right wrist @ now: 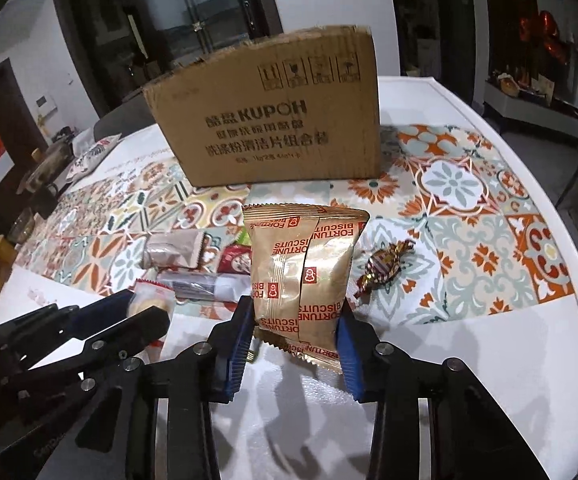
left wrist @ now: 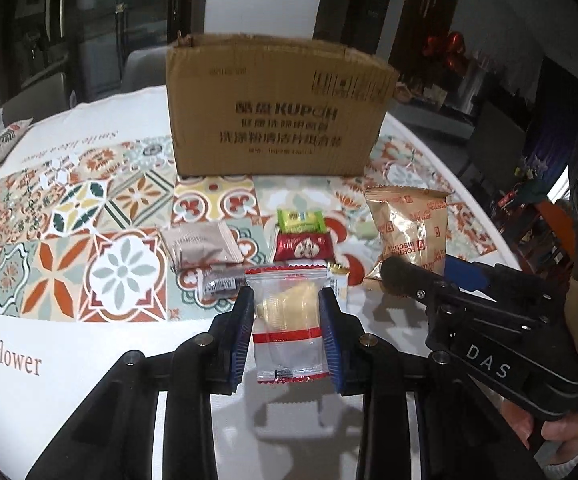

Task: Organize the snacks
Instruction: 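Carry both packets over the box and open both tools to release them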

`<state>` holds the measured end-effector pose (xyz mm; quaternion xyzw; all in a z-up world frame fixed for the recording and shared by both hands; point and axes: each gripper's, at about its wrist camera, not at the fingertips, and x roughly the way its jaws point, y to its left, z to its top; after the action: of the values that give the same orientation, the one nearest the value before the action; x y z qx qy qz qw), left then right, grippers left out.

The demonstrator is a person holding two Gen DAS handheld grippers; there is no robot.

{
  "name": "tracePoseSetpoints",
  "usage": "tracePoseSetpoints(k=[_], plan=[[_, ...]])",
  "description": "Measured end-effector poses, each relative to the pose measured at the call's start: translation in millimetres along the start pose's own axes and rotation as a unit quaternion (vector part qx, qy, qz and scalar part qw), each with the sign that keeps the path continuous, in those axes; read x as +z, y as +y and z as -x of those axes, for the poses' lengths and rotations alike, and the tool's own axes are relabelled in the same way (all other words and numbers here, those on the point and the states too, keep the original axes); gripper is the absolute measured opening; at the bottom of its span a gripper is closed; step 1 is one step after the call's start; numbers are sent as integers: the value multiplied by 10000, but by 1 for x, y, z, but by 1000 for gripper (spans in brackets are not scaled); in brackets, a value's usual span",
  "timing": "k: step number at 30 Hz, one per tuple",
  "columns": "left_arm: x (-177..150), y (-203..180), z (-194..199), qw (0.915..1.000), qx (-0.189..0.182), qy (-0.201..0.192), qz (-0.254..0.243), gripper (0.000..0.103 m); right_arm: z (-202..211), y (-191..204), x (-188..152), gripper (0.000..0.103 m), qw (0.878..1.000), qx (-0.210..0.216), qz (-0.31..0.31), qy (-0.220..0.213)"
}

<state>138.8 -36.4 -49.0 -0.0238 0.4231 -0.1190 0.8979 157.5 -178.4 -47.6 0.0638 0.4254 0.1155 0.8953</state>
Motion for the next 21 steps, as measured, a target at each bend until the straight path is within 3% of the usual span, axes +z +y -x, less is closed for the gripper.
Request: tracePoseSetpoints(k=[11, 21], plan=[[41, 7, 51, 9969, -103, -781, -54, 32, 41, 16, 36, 40, 9978, 41, 231, -616], [90, 6, 76, 9901, 20, -1376, -278, 32, 64, 23, 84, 40, 9936, 129, 349, -1066]])
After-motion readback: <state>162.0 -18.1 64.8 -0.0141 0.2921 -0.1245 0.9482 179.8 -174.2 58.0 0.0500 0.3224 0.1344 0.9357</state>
